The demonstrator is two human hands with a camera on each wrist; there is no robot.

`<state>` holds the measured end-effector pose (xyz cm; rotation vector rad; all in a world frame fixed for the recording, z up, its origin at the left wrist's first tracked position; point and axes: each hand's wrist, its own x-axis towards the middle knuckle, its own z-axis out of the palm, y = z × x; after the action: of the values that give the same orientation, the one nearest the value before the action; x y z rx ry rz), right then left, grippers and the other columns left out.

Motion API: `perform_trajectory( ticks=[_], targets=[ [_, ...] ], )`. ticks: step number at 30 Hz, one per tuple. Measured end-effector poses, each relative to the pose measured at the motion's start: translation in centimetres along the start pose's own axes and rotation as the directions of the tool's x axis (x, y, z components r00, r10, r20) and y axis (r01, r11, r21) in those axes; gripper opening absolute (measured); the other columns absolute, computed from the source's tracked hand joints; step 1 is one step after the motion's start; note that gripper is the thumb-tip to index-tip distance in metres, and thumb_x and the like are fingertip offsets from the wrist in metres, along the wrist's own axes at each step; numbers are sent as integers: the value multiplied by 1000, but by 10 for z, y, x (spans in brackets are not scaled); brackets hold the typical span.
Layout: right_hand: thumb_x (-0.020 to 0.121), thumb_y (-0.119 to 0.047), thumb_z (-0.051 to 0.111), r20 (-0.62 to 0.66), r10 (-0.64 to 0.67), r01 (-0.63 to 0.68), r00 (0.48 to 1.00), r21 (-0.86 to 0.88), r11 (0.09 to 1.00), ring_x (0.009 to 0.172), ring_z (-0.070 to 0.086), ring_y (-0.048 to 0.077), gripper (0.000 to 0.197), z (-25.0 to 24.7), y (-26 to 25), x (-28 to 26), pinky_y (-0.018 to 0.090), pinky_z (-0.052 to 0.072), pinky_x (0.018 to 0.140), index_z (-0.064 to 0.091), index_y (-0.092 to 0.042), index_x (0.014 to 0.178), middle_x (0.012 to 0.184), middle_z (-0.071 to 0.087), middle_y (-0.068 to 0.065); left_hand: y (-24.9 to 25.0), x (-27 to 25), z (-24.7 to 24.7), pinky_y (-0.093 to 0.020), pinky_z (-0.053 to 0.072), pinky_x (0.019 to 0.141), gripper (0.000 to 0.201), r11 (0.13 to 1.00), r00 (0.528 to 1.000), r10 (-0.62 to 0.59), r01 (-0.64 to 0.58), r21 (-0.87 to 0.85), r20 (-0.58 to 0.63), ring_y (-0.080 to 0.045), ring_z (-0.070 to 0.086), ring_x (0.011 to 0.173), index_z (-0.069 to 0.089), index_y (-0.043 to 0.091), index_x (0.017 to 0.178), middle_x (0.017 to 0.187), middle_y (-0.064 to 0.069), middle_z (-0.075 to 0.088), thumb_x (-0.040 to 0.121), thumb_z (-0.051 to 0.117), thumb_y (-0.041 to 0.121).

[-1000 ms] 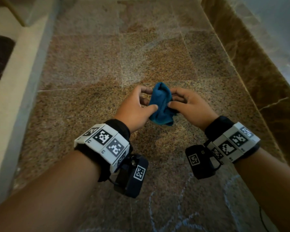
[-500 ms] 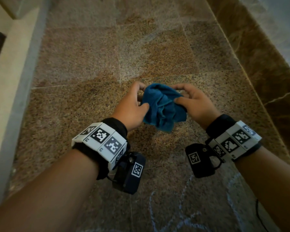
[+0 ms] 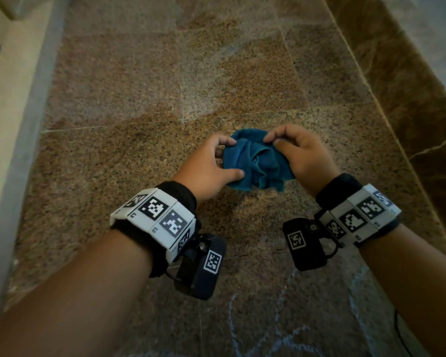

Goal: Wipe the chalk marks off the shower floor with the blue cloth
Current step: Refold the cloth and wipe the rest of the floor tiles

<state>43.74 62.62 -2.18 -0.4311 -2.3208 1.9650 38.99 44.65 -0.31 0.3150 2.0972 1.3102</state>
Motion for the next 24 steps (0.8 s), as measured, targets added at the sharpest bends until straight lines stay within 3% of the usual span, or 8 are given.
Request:
perform_trajectory(
  ticks=[4,5,7,11,17,19,21,24],
  targets=[
    [86,-12,63,150,49,-55,987,34,998,94,65,12,13,-4,-5,-3,22,54,78,64,-17,98,103,65,2,-2,2,0,-40,52,95,49,999,1000,24,-24,-23,4,-17,61,108,49,29,119,127,1,53,85,67,-1],
    [78,-17,71,211,77,-79,974,1,997,95,65,9,27,-5,-5,-4,21,54,79,62,-18,104,104,66,-1,-1,2,0,-37,52,95,48,999,999,37,-37,-34,-7,-16,61,109,50,29,119,128,2,53,86,66,-2],
    [71,-14,78,264,122,-79,957,-167,983,88,65,1,44,-6,-7,-5,17,53,75,60,-18,111,98,66,-9,1,2,-2,-32,51,95,47,996,998,60,-62,-57,-21,-14,60,109,52,28,119,129,3,54,86,64,-3],
    [80,-16,70,200,58,79,978,-615,784,77,62,12,20,-10,-5,-4,29,50,67,67,-17,99,87,66,-2,1,2,-6,-25,48,91,40,997,997,67,-69,-45,-34,-11,57,110,58,25,119,124,6,56,90,57,-2],
    [81,-27,69,147,16,59,989,-490,870,93,58,19,19,-15,5,-1,34,47,78,70,-15,95,101,61,5,-12,1,-11,1,39,64,28,996,999,27,-23,88,-40,-6,58,89,61,26,105,96,15,60,90,60,3],
    [77,-38,68,116,-27,83,993,-506,859,97,56,26,23,-15,9,2,39,45,83,69,-26,97,99,59,2,-11,1,-11,-1,39,74,24,983,1000,27,-26,180,-5,-9,56,102,64,23,110,110,10,57,89,66,12],
    [79,-32,66,80,-90,119,993,-563,818,100,54,29,24,-17,10,2,49,43,92,68,-33,103,97,59,-4,-10,0,-11,-17,35,96,30,965,999,27,-37,259,43,-9,46,119,66,21,116,129,6,47,87,69,30],
    [80,-18,60,88,-144,169,986,-514,841,98,59,18,30,-18,3,2,46,47,93,67,-37,102,96,64,-13,-4,-2,-15,-25,34,99,16,986,997,62,-53,155,-56,-5,45,117,70,26,98,128,7,49,88,65,38]
  ],
)
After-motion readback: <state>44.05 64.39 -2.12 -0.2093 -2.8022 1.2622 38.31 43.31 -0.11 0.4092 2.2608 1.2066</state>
